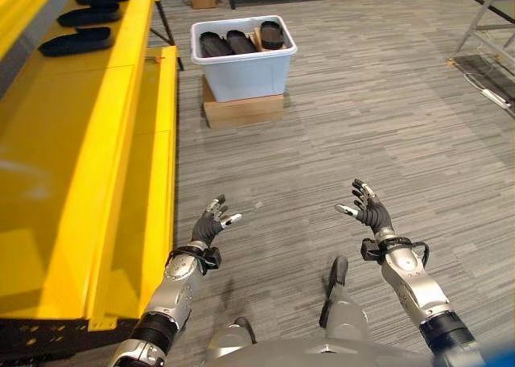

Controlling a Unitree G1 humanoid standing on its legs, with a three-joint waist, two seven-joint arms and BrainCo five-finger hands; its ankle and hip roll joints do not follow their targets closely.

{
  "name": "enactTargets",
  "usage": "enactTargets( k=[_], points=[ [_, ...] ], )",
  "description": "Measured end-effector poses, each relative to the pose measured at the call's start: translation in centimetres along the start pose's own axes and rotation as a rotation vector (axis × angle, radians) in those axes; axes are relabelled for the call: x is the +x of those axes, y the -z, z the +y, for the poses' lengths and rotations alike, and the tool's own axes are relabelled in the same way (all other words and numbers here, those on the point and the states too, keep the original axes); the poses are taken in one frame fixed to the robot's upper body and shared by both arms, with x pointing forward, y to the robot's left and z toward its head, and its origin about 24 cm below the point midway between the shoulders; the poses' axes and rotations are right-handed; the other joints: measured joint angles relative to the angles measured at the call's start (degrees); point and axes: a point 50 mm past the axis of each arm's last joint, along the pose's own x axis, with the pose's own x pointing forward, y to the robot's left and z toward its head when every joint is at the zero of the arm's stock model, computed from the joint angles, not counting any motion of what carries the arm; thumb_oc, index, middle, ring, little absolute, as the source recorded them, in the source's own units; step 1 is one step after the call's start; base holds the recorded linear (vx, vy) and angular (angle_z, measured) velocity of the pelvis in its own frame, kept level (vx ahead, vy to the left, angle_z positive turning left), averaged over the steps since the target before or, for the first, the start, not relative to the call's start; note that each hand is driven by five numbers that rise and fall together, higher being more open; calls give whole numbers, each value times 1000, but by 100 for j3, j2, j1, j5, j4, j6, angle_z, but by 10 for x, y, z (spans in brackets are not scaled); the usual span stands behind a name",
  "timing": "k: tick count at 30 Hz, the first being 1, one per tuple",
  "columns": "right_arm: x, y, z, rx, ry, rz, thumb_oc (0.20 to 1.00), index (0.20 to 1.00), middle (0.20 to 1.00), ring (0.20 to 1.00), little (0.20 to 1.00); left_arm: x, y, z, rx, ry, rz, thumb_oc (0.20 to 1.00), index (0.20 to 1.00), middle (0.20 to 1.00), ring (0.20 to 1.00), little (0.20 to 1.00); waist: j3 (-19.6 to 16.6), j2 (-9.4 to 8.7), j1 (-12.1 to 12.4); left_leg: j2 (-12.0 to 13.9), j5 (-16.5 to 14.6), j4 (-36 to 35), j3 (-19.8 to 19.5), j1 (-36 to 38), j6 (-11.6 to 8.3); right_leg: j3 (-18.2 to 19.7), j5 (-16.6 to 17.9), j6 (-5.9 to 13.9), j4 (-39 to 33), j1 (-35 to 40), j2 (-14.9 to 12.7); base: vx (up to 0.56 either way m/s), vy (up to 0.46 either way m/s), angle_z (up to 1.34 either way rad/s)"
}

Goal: Move parts from the plastic box to the shelf.

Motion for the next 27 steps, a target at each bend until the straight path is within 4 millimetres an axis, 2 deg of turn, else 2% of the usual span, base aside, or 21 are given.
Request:
enactTargets(
  k=[1,2,3,5,6,7,8,10,11,12,13,15,16,17,19,20,21,22,24,26,27],
  points=[
    [-3,7,-3,-4,3,27,1000,1000,1000,1000,1000,-7,8,2,-3,0,24,1000,1000,1000,1000,1000,-5,7,17,179,-24,-43,-148,145,-83,-1,1,-26,335,144,120,608,-365,127],
    [-5,8,-13,-17,20,25,1000,1000,1000,1000,1000,-15,20,6,-1,10,76,1000,1000,1000,1000,1000,26,106,34,567,-97,-56,-577,392,-136,49,196,-298,564,598,543,512,-302,108],
    [0,0,-25,-44,42,-4,1000,1000,1000,1000,1000,-17,23,3,-11,35,86,1000,1000,1000,1000,1000,71,386,83,790,-107,28,-718,371,-69,-19,187,-428,751,610,808,561,-318,84],
    [8,-20,-42,-99,68,-58,1000,1000,1000,1000,1000,-17,26,-4,-49,49,85,1000,1000,1000,1000,1000,110,664,168,926,305,285,-522,371,-40,-162,-140,-987,1052,643,1016,392,-254,21],
    [8,-21,-42,-101,69,-60,1000,1000,1000,1000,1000,-17,26,-5,-51,50,84,1000,1000,1000,1000,1000,108,670,173,931,341,307,-522,370,-54,-167,-163,-1004,1066,655,1015,274,-206,12],
    [12,-28,-44,-103,76,-92,1000,1000,1000,1000,1000,-21,29,-7,-66,62,83,1000,1000,1000,1000,1000,114,595,221,1080,776,941,-582,254,-269,-273,-407,-1147,1128,960,1021,253,-210,11],
    [13,-36,-44,-103,79,-138,1000,1000,1000,1000,1000,-22,27,-8,-71,74,72,1000,1000,1000,1000,1000,58,586,225,1207,998,1211,-584,125,-319,-329,-617,-1209,1249,1000,1071,279,-247,13],
    [18,-43,-44,-110,82,-159,1000,1000,1000,1000,1000,-19,23,-7,-66,80,57,1000,1000,1000,1000,1000,50,599,215,1329,1318,1243,-641,17,-671,-449,-882,-1334,1771,784,1054,352,-219,17],
    [19,-45,-44,-108,88,-169,1000,1000,1000,1000,1000,-16,20,-8,-64,82,40,1000,1000,1000,1000,1000,9,565,221,1411,1457,1521,-580,-73,-663,-495,-1237,-1409,2098,730,1012,358,-202,10],
    [19,-45,-44,-108,87,-168,1000,1000,1000,1000,1000,-17,21,-8,-66,81,40,1000,1000,1000,1000,1000,-3,589,237,1465,1540,1674,-584,-142,-646,-496,-1304,-1448,2147,770,1040,280,-216,9],
    [17,-43,-43,-108,85,-161,1000,1000,1000,1000,1000,-16,22,-6,-71,74,47,1000,1000,1000,1000,1000,-10,607,190,1535,1816,1756,-601,-134,-852,-564,-1335,-1475,2178,893,1047,200,-167,20],
    [10,-34,-47,-118,88,-135,1000,1000,1000,1000,1000,-16,23,-5,-101,73,49,1000,1000,1000,1000,1000,-108,577,99,1632,2196,1836,-417,-153,-784,-794,-1348,-1561,2021,1165,1028,145,-136,26],
    [10,-34,-49,-137,87,-133,1000,1000,1000,1000,1000,-16,23,-7,-111,93,47,1000,1000,1000,1000,1000,-165,585,95,1489,1898,1844,-277,-144,-810,-796,-1399,-1648,1994,1181,989,142,-158,1],
    [10,-33,-49,-140,86,-131,1000,1000,1000,1000,1000,-15,22,-9,-112,115,42,1000,1000,1000,1000,1000,-197,623,23,1440,1881,1806,-97,-135,-675,-806,-1399,-1647,2005,1196,977,127,-122,11],
    [3,-24,-51,-144,76,-98,1000,1000,1000,1000,1000,-10,16,-13,-117,132,15,1000,1000,1000,1000,1000,-268,591,-123,1352,2359,1658,-178,-160,-686,-953,-1446,-1591,2808,823,729,112,-67,40],
    [-1,-16,-48,-133,58,-73,1000,1000,1000,1000,1000,-13,14,-8,-105,128,1,1000,1000,1000,1000,1000,-492,397,-76,1343,2153,1874,-127,-339,-775,-955,-1484,-1525,2064,855,861,137,-16,6],
    [-1,-15,-51,-136,63,-65,1000,1000,1000,1000,1000,-9,17,-9,-134,122,8,1000,1000,1000,1000,1000,-510,601,33,1428,1742,2206,-120,-366,-738,-994,-1421,-1834,1965,959,1010,168,17,-24],
    [-2,-12,-50,-126,61,-56,1000,1000,1000,1000,1000,-10,18,-8,-134,120,17,1000,1000,1000,1000,1000,-513,663,12,1218,890,2684,-134,-573,-707,-993,-1354,-1818,1724,1077,1113,231,102,-19],
    [-6,-4,-49,-118,61,-32,1000,1000,1000,1000,1000,-10,16,-5,-134,108,10,1000,1000,1000,1000,1000,-501,654,-3,545,50,2377,-87,-823,-433,-1028,-1263,-1711,1612,1124,1111,248,146,9],
    [-8,-3,-46,-109,58,-29,1000,1000,1000,1000,1000,-10,13,2,-119,89,8,1000,1000,1000,1000,1000,-395,679,-63,65,-42,626,-67,-788,-201,-1122,-1344,-1624,1566,1237,1177,182,112,29],
    [-8,-3,-44,-103,56,-30,1000,1000,1000,1000,1000,-9,12,4,-121,76,6,1000,1000,1000,1000,1000,-268,661,16,77,262,324,-80,-787,-160,-1092,-1350,-1601,1528,1336,1194,263,144,12]
  ],
)
